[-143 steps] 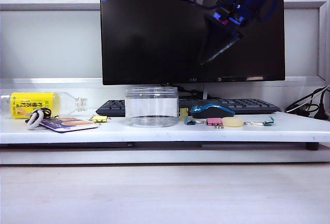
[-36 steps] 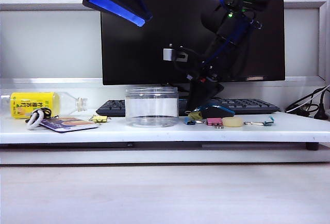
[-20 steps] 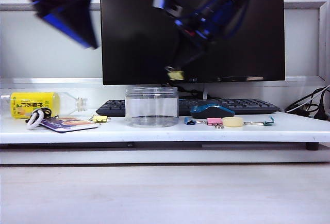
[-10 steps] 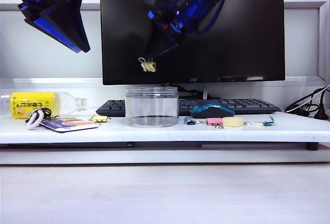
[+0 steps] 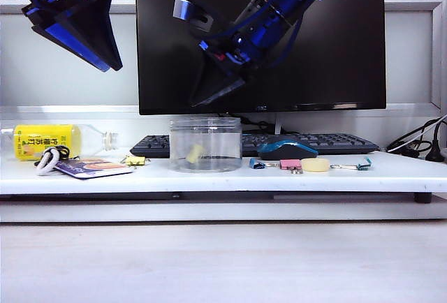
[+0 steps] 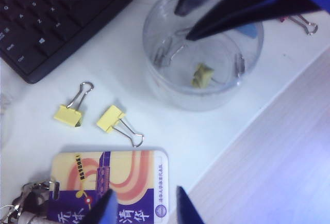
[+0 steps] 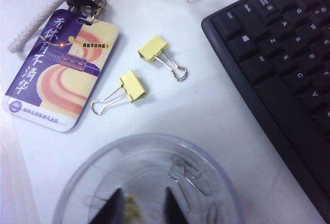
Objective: Pick up the clips with the largest number of clips of the same color on the table and place them in a round transparent plastic box.
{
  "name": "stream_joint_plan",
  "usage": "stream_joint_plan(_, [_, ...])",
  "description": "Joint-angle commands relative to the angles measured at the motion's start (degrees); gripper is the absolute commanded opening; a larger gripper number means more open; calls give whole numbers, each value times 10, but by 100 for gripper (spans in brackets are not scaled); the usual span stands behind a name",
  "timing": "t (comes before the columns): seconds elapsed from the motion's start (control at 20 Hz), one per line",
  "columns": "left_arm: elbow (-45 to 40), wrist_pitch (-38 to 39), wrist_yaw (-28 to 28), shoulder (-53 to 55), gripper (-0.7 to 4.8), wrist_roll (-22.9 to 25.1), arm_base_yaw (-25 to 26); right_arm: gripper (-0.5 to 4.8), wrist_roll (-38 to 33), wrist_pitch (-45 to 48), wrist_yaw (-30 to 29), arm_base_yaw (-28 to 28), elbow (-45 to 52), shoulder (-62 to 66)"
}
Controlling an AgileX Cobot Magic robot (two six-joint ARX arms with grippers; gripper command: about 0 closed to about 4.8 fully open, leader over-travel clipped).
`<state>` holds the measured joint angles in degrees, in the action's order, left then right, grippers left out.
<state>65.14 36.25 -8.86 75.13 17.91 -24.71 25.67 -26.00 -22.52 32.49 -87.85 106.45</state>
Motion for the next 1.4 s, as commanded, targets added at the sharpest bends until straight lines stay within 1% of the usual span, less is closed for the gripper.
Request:
stream_joint_plan(0.05, [1, -8, -4, 3, 161, -8, 0, 127, -2, 6, -1, 1, -2, -2])
stream_joint_plan(0.3, [1, -50, -2, 57, 161, 3, 0, 127, -1, -28, 2, 0, -3, -35])
stream_joint_plan(0.4, [1, -64, -1, 82, 161, 28, 1, 127, 1, -43, 17, 0, -3, -62])
stream_joint_plan(0.5, [1, -86, 28, 103, 161, 62, 6, 127, 1, -54, 22, 0, -3, -95])
stream_joint_plan(0.55, [1, -96, 34, 109, 161, 72, 16, 127, 1, -59, 23, 0, -3, -111])
stream_joint_plan(0.6, [1, -109, 29, 115, 161, 70, 29, 127, 1, -64, 22, 0, -3, -124])
stream_joint_plan(0.7, [1, -124, -13, 125, 160, 59, 66, 127, 0, -73, 20, 0, -2, -146])
stream_joint_plan(0.8, [1, -131, -81, 132, 160, 57, 108, 127, 0, -84, 16, 0, -2, -159])
stream_joint_plan(0.85, [1, -133, -151, 136, 160, 59, 131, 127, -2, -90, 6, 1, -2, -164])
stream_joint_plan(0.9, [1, -141, -204, 143, 160, 64, 148, 127, -2, -93, -9, 1, -2, -165])
stream_joint_plan(0.95, [1, -150, -237, 148, 160, 74, 161, 127, -5, -94, -23, 2, -2, -165])
stream_joint_plan(1.0, [1, -159, -250, 154, 160, 88, 167, 127, -8, -100, -42, 2, -2, -165])
stream_joint_plan(1.15, [1, -162, -250, 175, 164, 166, 167, 127, -8, -113, -83, 17, -2, -165])
stream_joint_plan(1.2, [1, -165, -250, 184, 184, 178, 167, 127, -8, -115, -87, 22, -2, -166])
stream_joint_plan(1.25, [1, -170, -245, 195, 226, 189, 167, 127, -8, -115, -92, 28, -2, -166])
stream_joint_plan(1.3, [1, -175, -237, 205, 252, 195, 167, 127, -8, -115, -94, 34, -2, -166])
stream_joint_plan(1.4, [1, -183, -218, 225, 252, 212, 167, 127, -6, -115, -93, 48, -2, -166])
